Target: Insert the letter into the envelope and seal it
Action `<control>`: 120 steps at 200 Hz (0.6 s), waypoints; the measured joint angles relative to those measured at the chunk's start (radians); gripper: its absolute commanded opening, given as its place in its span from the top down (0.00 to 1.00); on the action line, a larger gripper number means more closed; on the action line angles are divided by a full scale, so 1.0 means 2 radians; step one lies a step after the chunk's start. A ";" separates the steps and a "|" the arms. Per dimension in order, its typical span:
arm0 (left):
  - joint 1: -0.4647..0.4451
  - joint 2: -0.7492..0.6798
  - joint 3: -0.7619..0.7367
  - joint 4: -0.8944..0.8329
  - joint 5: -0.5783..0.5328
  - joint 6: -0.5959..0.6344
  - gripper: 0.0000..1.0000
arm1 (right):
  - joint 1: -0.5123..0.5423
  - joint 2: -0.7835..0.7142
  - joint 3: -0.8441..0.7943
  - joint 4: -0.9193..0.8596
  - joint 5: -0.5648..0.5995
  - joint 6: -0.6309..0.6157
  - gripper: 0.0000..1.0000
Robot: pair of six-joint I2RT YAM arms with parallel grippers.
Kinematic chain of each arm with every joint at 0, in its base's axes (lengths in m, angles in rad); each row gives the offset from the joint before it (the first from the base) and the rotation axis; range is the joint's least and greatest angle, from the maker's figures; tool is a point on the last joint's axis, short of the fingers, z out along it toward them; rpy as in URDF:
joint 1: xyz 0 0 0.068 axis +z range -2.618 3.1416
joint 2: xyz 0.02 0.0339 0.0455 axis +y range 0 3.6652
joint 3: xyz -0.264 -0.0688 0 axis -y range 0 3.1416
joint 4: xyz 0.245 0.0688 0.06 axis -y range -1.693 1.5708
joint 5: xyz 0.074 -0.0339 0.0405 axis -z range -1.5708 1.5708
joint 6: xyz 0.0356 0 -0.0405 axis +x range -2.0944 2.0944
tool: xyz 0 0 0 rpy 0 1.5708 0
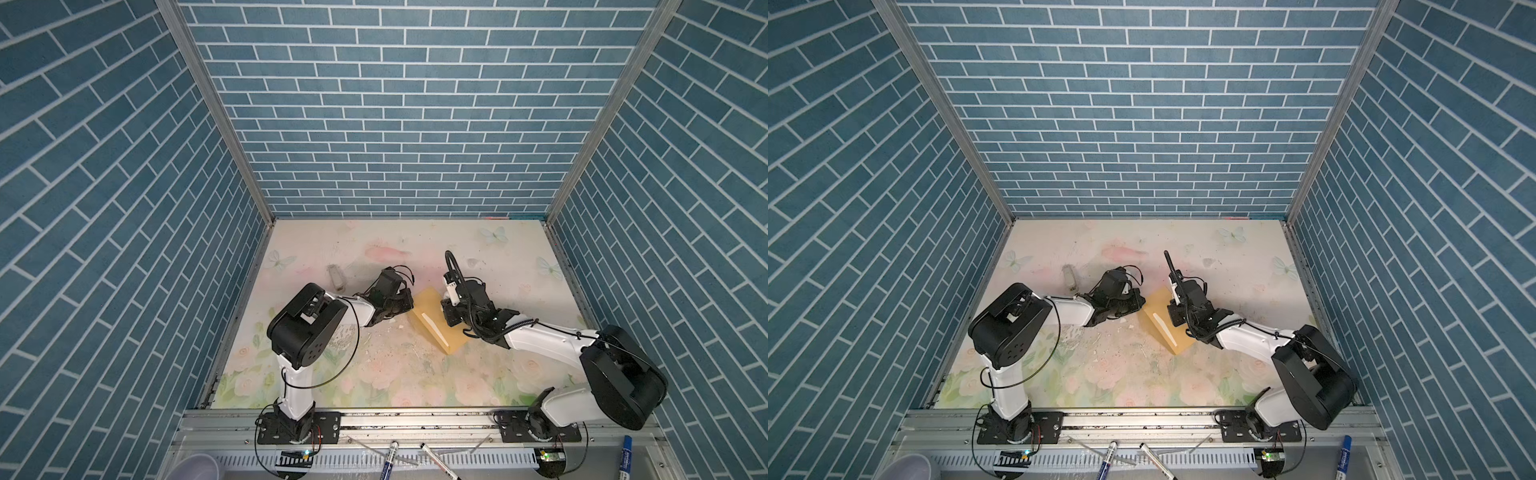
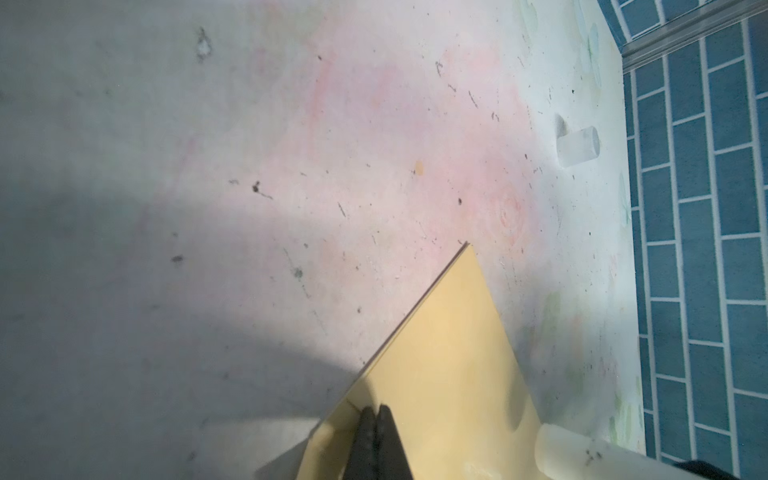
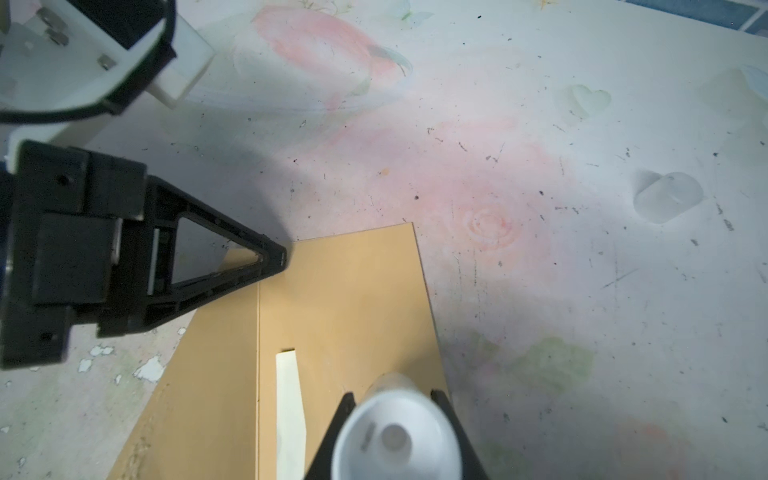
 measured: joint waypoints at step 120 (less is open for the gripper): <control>-0.001 -0.055 0.014 -0.127 -0.031 0.045 0.71 | -0.010 -0.049 0.000 -0.004 -0.024 0.000 1.00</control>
